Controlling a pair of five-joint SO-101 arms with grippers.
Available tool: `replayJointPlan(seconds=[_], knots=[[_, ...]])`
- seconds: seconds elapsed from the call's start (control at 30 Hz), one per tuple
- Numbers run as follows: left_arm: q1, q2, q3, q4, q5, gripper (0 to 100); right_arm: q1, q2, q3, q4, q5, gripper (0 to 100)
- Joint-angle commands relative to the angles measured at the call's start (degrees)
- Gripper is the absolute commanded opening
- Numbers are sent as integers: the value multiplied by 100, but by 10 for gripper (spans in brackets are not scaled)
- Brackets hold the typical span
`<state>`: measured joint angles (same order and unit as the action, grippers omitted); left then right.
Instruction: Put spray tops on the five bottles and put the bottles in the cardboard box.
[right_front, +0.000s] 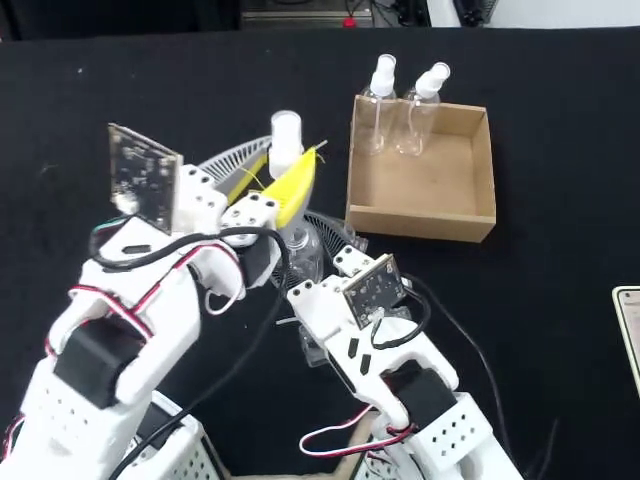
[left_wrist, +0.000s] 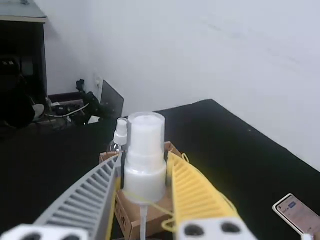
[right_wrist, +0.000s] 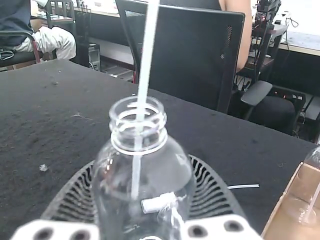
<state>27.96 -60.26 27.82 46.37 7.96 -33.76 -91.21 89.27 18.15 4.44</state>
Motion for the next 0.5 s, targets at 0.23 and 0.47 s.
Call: replayJointPlan(seconds=[0.23,0.47], knots=[[-4,-79,127,571,53,71,-88,-84,-31,-167,-18,15],[-57,-88,119,1029,35,198,-88,-84,-31,-167,-18,15]])
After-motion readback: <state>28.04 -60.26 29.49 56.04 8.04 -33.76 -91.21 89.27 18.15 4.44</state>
